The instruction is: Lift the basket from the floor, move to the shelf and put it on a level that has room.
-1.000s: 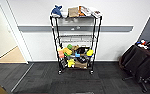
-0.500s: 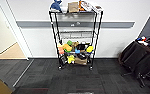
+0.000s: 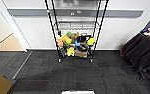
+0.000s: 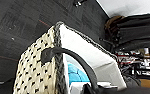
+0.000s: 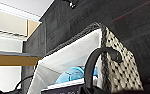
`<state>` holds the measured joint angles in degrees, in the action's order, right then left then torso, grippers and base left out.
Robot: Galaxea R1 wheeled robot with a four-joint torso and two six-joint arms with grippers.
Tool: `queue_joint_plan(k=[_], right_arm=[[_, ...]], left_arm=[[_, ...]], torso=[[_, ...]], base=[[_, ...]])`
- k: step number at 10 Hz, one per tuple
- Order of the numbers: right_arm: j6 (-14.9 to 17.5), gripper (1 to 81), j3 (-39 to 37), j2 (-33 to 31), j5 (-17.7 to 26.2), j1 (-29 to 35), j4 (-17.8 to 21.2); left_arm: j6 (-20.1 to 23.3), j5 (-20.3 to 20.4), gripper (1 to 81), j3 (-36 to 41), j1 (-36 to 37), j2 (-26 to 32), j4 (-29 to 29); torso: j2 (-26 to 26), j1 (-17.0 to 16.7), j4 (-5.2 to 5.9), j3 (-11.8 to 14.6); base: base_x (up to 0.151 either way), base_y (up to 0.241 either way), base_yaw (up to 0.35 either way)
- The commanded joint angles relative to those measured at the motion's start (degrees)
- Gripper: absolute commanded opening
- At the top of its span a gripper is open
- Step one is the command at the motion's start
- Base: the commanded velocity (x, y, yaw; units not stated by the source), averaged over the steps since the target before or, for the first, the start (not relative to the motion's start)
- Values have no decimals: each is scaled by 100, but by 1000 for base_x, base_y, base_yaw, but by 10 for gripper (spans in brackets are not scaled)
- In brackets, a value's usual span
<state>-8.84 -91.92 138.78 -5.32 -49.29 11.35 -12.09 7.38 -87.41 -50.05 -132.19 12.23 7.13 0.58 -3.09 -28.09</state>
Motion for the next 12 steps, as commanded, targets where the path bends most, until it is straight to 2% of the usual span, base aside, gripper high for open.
queue_joint_plan(k=[1,2,4,12], right_arm=[[-31,10,237,-111,162,502,-71],[-30,10,228,-111,162,502,-63],[-30,10,246,-120,162,494,-63],[-30,10,254,-128,162,450,-71]], left_arm=[[-21,-184,10,285,474,123,-98],[-21,-184,10,285,474,114,-98],[-21,-193,10,285,474,114,-115],[-12,-184,10,391,474,131,-221]], torso=[[2,0,0,142],[-53,-13,0,439],[-70,-13,0,667],[-70,-31,0,2049]], base=[[0,0,0],[0,0,0],[0,0,0],[0,0,0]])
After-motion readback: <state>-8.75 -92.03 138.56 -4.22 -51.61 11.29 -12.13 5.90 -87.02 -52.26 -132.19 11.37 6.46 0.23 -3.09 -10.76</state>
